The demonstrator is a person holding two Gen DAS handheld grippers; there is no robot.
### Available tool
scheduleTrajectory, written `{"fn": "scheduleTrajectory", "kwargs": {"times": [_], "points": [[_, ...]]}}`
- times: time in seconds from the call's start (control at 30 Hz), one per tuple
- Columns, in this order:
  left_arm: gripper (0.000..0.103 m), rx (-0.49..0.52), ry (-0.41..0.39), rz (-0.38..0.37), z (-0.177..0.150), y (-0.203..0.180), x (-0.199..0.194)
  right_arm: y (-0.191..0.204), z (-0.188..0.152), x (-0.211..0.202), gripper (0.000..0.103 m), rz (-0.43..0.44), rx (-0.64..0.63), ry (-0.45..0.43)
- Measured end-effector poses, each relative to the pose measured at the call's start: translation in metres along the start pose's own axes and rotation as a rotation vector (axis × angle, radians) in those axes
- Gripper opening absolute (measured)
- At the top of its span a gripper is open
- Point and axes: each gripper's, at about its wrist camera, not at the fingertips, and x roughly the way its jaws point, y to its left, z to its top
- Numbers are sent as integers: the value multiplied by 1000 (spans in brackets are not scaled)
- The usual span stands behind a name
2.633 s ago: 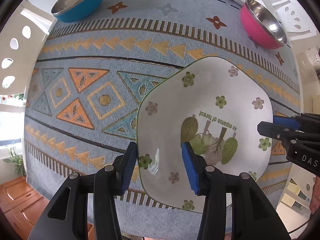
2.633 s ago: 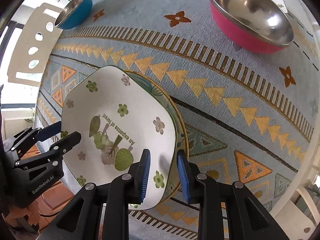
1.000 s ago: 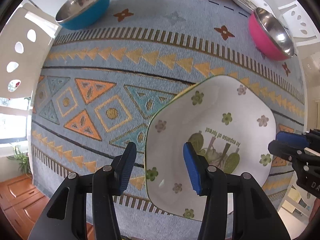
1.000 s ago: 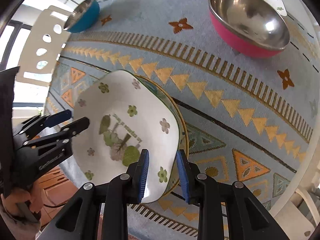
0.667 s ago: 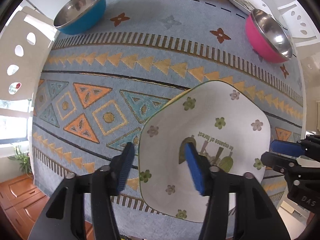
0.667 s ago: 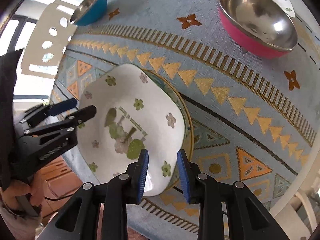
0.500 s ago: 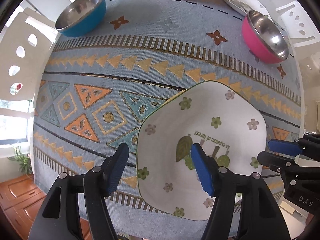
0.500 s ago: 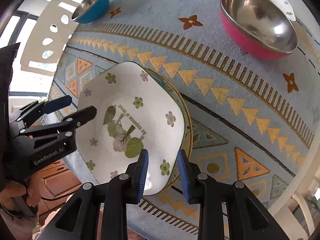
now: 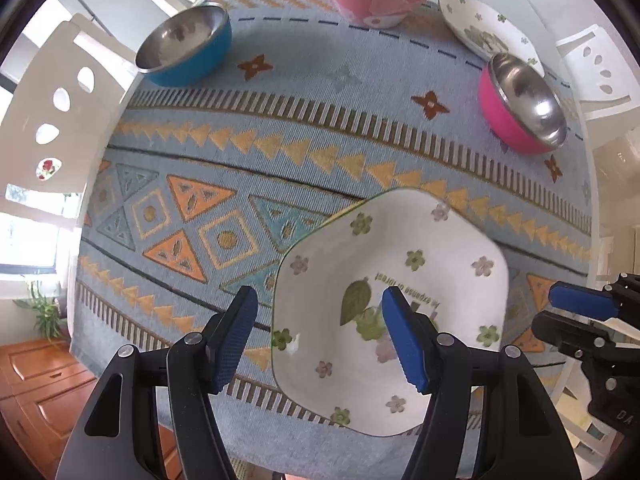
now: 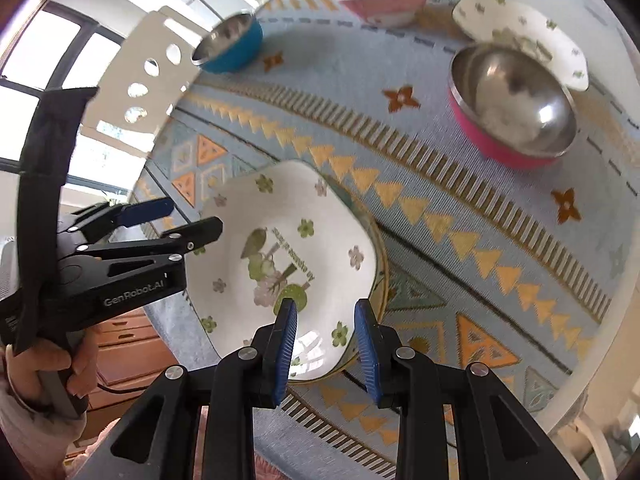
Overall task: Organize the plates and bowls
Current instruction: 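Lower the stacked plates, open both grippers and raise them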
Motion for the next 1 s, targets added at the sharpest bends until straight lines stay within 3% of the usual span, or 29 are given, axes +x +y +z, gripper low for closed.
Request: {"fn": "scheduleTrajectory", "kwargs": {"times": [0.23, 0.5, 0.7, 0.83, 1.0], "points": [[63, 29, -47, -16, 35, -14, -15, -17, 21, -34, 29, -14, -1, -99], [63, 79, -130, -51, 100, -43, -38, -43, 55, -73, 30, -53, 25, -192], [63, 108, -153, -84, 145, -67, -32, -75, 85, -92, 33, -37, 94, -260], [63, 112, -147, -111, 171, -80, -22, -105, 107, -102, 46, -8, 164, -311], [63, 95, -154, -150, 206, -95, -18, -146, 134, -110, 49, 7, 280, -357]]}}
